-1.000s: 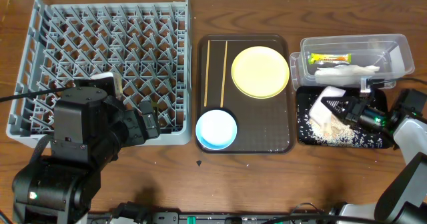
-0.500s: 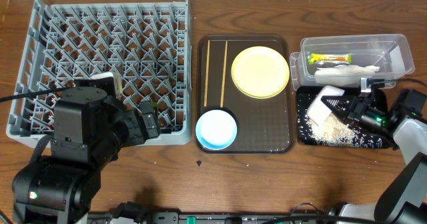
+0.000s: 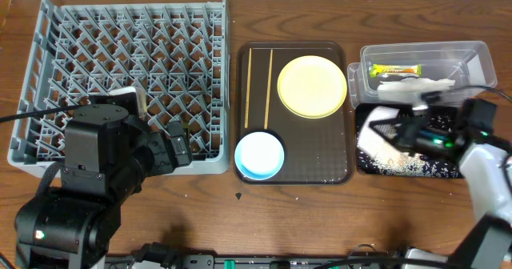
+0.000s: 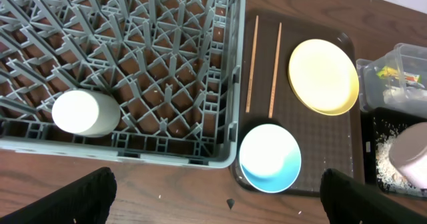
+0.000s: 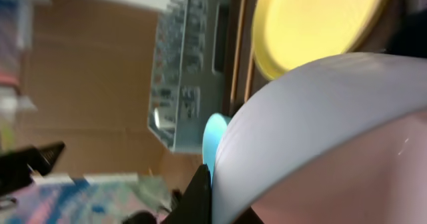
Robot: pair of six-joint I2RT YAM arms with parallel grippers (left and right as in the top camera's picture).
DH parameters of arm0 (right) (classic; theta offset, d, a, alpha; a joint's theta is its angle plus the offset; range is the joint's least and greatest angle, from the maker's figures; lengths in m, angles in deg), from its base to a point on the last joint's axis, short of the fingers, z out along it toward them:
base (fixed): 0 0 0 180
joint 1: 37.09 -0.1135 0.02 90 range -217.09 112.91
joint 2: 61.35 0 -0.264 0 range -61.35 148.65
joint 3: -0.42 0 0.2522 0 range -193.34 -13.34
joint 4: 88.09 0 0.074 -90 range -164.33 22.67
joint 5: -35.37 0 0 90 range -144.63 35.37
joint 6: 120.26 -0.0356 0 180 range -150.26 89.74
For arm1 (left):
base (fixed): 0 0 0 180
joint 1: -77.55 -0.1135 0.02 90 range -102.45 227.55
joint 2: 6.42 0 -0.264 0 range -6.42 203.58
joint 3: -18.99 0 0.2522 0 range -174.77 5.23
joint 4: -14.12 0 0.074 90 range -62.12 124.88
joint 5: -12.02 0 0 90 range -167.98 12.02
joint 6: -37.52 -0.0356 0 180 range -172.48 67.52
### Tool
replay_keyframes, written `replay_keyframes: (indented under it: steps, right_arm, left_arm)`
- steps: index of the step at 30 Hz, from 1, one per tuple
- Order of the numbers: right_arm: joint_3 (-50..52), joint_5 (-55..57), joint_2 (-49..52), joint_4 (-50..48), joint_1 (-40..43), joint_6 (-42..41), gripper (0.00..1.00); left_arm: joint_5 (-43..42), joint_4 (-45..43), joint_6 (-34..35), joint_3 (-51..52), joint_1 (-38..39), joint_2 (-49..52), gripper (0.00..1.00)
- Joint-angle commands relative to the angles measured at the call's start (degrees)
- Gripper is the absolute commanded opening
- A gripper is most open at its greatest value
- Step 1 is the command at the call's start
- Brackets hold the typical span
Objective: Sort waste into correct bins and load items into the dishwasher
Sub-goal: 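Set the empty pink bowl back on the brown tray with right gripper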
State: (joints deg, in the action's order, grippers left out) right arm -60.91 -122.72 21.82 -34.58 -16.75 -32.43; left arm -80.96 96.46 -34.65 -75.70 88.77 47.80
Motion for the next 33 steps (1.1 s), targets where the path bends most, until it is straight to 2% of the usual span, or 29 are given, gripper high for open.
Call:
replay_keyframes:
  steps: [1,3,7,9,11,15,16,17,18,19,23,25,28,33]
  right_arm:
    - [-3.61,23.56,-8.55,3.37,-16.02,-4.5,0.01]
    - [-3.65,37.57,-10.36,2.73,-26.8,-9.07,0.01]
    - [-3.23,62.12,-7.96,-0.37,-44.74,-12.79,0.01]
    - [-3.21,70.73,-4.48,-2.54,-51.41,-13.53,0.01]
    - [-3.21,74.62,-0.52,-5.05,-55.36,-13.68,0.01]
    - [-3.21,72.72,5.42,-9.11,-58.6,-13.68,0.02]
    - [-3.21,71.3,5.7,-9.44,-58.82,-13.66,0.15]
    - [-3.74,71.21,5.33,-9.16,-58.82,-13.68,0.37]
    - [-4.63,70.93,5.03,-8.57,-58.66,-13.68,0.46]
    - [-5.95,70.18,4.66,-7.5,-58.58,-13.68,0.5]
    - [-21.92,63.78,4.79,7.02,-57.83,-18.53,0.52]
    - [-30.67,64.22,5.11,12.74,-57.79,-18.16,0.58]
    - [-34.49,67.71,5.11,13.79,-57.7,-19.98,0.64]
    - [-34.93,64.83,5.11,13.73,-51.06,-30.21,0.72]
  left_arm:
    - [0.68,-0.02,0.09,-0.31,-0.33,0.0,0.98]
    - [0.68,-0.02,0.09,-0.31,-0.33,0.0,0.98]
    - [0.68,-0.02,0.09,-0.31,-0.33,0.0,0.98]
    - [0.68,-0.02,0.07,-0.31,-0.33,0.0,0.98]
    - [0.68,-0.02,0.09,-0.31,-0.33,0.02,0.98]
    - [0.68,-0.02,0.07,-0.31,-0.33,0.02,0.98]
    - [0.68,-0.02,0.07,-0.31,-0.33,0.0,0.98]
    - [0.68,-0.02,0.07,-0.31,-0.33,0.02,0.98]
    - [0.68,-0.02,0.07,-0.31,-0.33,0.0,0.98]
    - [0.68,-0.02,0.09,-0.31,-0.33,0.0,0.98]
    - [0.66,-0.04,0.09,-0.31,-0.33,0.0,0.98]
    - [0.66,-0.02,0.09,-0.31,-0.33,0.0,0.98]
    - [-0.24,0.11,0.24,-0.31,-0.33,0.0,0.98]
    - [-10.75,-3.98,0.52,-0.31,0.28,2.73,0.98]
